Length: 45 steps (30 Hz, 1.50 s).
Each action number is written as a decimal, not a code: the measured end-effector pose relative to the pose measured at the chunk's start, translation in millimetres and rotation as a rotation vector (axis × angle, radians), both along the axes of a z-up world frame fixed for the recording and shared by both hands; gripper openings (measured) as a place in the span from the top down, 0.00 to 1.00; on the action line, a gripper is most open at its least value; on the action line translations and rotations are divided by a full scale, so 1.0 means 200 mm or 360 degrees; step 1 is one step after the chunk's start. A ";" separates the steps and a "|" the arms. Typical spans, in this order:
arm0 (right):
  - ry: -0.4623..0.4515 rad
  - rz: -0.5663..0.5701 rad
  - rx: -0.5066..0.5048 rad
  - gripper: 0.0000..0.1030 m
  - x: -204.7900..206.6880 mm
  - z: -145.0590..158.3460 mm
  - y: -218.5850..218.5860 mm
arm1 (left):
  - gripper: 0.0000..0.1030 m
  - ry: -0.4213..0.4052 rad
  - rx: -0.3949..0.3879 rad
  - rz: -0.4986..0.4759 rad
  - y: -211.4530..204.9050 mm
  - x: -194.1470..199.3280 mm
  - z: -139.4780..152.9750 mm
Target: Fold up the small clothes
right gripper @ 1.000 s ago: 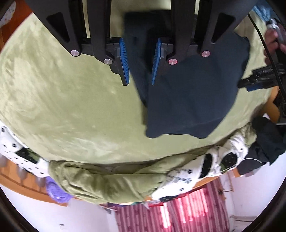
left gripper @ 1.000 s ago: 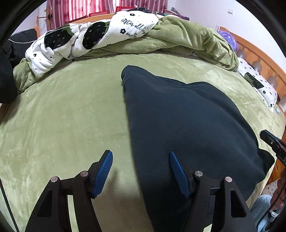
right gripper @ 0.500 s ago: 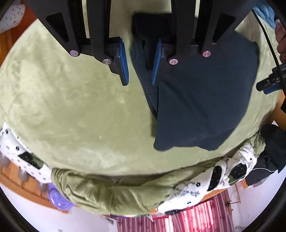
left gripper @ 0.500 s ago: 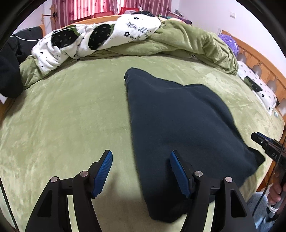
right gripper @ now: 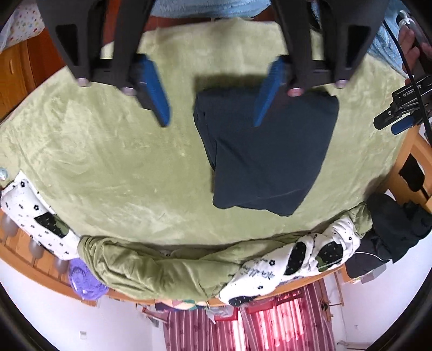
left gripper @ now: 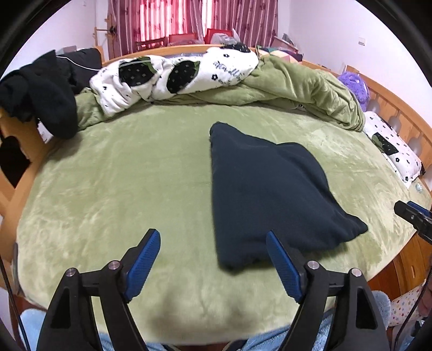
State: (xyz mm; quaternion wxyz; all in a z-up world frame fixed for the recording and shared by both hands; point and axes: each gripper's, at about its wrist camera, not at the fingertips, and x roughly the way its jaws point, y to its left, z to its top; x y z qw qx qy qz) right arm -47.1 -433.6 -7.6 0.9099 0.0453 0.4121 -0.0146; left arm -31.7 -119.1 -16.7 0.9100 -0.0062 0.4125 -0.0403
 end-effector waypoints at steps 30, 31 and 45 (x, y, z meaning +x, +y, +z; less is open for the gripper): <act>-0.0109 -0.0062 -0.0060 0.13 -0.41 0.15 0.05 | 0.20 -0.0084 0.0010 0.0009 0.08 -0.33 0.18; -0.0108 -0.0064 -0.0056 0.13 -0.41 0.15 0.06 | 0.20 -0.0087 0.0013 0.0009 0.08 -0.33 0.19; -0.0109 -0.0071 -0.0061 0.13 -0.41 0.16 0.07 | 0.20 -0.0084 0.0010 0.0020 0.11 -0.34 0.21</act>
